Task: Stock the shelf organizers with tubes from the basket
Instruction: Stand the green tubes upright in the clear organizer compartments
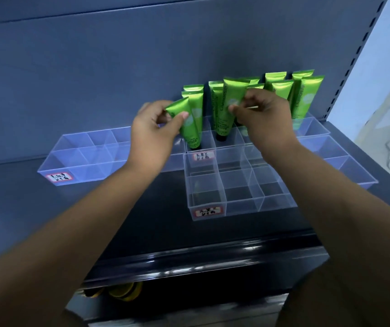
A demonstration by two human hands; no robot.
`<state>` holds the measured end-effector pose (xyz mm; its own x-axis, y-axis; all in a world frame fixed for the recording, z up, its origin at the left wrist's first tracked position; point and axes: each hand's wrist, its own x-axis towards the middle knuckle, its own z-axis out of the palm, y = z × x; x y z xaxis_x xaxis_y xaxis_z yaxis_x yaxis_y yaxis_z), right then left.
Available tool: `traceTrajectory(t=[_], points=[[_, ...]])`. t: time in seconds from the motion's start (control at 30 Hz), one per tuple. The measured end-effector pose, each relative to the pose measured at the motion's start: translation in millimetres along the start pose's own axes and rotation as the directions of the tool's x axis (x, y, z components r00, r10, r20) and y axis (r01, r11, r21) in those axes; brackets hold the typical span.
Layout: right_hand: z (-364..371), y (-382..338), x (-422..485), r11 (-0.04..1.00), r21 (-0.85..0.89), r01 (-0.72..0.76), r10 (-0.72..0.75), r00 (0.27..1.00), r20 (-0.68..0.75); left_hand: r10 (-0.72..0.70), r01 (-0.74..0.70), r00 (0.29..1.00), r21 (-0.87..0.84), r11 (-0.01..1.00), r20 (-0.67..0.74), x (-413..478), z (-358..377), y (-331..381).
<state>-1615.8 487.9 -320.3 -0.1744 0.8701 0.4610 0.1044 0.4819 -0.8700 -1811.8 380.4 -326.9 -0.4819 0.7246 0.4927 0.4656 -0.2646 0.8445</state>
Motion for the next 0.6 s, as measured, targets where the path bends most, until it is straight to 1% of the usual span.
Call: traceTrajectory(t=[0.1, 0.27, 0.4, 0.53, 0.6], points=[[3, 5, 2, 0.998, -0.058, 0.004, -0.003, 1.000, 0.022, -0.014, 0.014, 1.000, 0.005, 1.000, 0.025, 4, 3, -7], [7, 12, 0, 0.991, -0.128, 0.050, -0.043, 0.997, 0.059, -0.018, 0.015, 0.998, 0.036, 0.999, 0.060, 10, 11, -16], [8, 13, -3, 0.982, -0.182, 0.052, -0.041, 0.997, 0.062, -0.052, 0.053, 0.993, -0.002, 0.999, 0.105, 14, 14, -15], [6, 14, -4, 0.979, -0.201, 0.035, -0.022, 0.997, 0.070, -0.073, 0.060, 0.990, 0.111, 0.992, 0.118, 15, 15, -18], [4, 16, -4, 0.980, -0.199, 0.015, -0.002, 0.998, 0.064, -0.113, 0.100, 0.987, 0.111, 0.989, 0.116, 13, 16, -22]])
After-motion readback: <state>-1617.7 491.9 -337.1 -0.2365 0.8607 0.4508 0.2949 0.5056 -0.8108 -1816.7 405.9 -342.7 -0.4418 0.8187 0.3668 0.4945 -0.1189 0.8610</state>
